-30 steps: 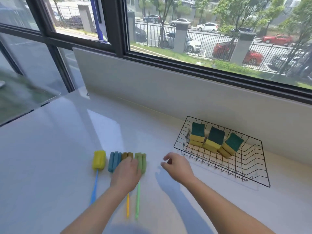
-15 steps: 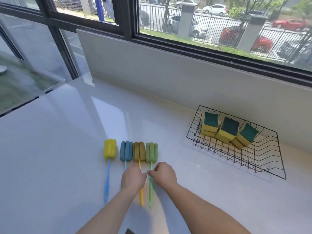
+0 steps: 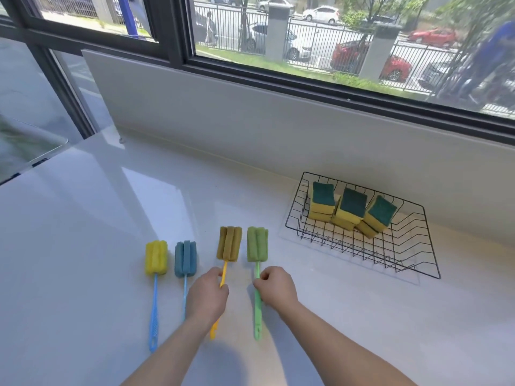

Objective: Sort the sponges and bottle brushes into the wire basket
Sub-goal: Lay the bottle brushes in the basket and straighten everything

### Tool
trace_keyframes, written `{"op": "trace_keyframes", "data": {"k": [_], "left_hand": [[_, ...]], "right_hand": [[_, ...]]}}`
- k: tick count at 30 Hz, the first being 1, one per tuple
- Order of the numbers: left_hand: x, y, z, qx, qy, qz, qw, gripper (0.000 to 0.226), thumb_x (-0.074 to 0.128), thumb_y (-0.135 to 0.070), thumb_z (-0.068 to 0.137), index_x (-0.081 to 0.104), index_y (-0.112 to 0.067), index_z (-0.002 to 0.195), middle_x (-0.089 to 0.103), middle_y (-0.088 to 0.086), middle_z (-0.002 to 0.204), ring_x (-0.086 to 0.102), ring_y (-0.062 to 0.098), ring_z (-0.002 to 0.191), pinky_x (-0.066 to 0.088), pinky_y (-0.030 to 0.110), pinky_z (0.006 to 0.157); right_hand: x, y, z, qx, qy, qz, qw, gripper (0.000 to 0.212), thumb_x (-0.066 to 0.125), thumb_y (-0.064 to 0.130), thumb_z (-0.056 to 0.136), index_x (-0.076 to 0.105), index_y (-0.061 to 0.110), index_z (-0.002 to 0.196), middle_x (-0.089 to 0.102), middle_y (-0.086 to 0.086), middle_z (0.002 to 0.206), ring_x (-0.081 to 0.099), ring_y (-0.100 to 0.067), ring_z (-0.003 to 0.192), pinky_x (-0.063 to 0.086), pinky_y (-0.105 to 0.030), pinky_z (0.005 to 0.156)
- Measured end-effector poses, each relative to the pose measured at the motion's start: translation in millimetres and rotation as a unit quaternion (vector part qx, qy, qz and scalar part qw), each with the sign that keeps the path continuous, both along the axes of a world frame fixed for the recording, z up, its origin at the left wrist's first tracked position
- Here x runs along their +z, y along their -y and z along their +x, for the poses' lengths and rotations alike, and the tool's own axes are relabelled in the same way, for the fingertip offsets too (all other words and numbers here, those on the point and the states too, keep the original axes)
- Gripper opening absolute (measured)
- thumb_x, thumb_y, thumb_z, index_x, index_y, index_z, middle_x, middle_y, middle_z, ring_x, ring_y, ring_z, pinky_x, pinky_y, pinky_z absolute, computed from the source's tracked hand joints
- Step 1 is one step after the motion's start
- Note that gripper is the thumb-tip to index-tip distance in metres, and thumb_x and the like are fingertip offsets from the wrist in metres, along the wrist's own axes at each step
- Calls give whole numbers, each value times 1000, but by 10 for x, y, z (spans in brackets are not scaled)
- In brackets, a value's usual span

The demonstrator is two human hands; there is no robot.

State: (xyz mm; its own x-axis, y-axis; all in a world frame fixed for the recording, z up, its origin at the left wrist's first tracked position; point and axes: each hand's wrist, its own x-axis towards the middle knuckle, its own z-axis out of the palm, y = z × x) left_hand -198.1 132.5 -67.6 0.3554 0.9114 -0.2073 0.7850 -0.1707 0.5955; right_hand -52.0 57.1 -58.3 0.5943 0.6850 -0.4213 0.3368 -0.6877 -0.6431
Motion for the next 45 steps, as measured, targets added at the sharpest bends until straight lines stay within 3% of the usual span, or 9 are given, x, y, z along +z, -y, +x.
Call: {"op": "trace_keyframes", "data": {"k": [4,9,15,19,25,33,36,40,45], "left_hand": [[173,-44,196,-23,21,38,999,26,56,-18,88,61,-22,113,68,2,91,62,24,85,51,36,71],[371,-59,511,-66,28,76,994,26,54,-18,89,61,-23,113,65,2,90,60,25,84,50,37,71],[578,-8,966,-130,18,128,983,27,52,-19,89,60,-28,114,62,-5,92,56,21,79,42,31,64],[721,7,1326,-176,11,162,971,26,52,-19,90,60,-33,111,59,-9,88,58,20,76,43,30,59],[898,86,2051,-286,-15,248,926,30,48,-16,92,62,-33,112,66,-6,97,62,24,86,45,32,61],[752,225,3018,-428,-96,318,840,29,55,-10,88,60,-31,108,56,-5,83,56,20,73,52,32,58],[625,272,3260,-462,-125,317,819,26,57,-10,87,62,-28,104,55,-4,81,52,20,72,45,30,54],[457,278,3447,-477,-162,315,804,26,55,-6,86,63,-25,102,59,-2,84,60,24,80,43,32,57],[222,247,3590,-476,-191,274,814,34,56,-4,84,66,-29,104,64,-3,91,63,24,86,46,31,61]], "right_hand": [[152,144,236,-42,-2,42,998,18,60,14,79,48,17,65,53,-4,67,54,-26,66,40,-33,60],[377,301,534,-81,1,74,994,16,63,19,82,54,16,69,64,-9,73,70,-35,79,58,-43,72],[585,550,920,-127,16,109,986,18,66,20,82,62,3,76,69,-17,80,69,-37,81,59,-50,77],[692,816,1211,-173,12,138,975,19,68,22,82,64,5,76,62,-7,69,69,-37,79,60,-52,75],[769,1349,1752,-250,27,178,951,12,69,18,85,67,11,75,58,-1,65,67,-39,80,60,-54,75],[725,1863,2333,-341,23,198,919,9,71,14,87,68,16,79,57,-2,68,64,-26,68,64,-48,67],[647,1998,2483,-351,19,192,916,10,71,14,87,68,14,77,56,-2,67,62,-23,65,63,-48,66],[560,2107,2663,-359,8,193,913,11,73,15,86,69,14,77,54,-1,65,61,-22,64,63,-48,67],[467,2120,2787,-375,-25,225,899,9,72,10,88,69,11,79,54,1,62,62,-22,63,64,-46,68]]}}
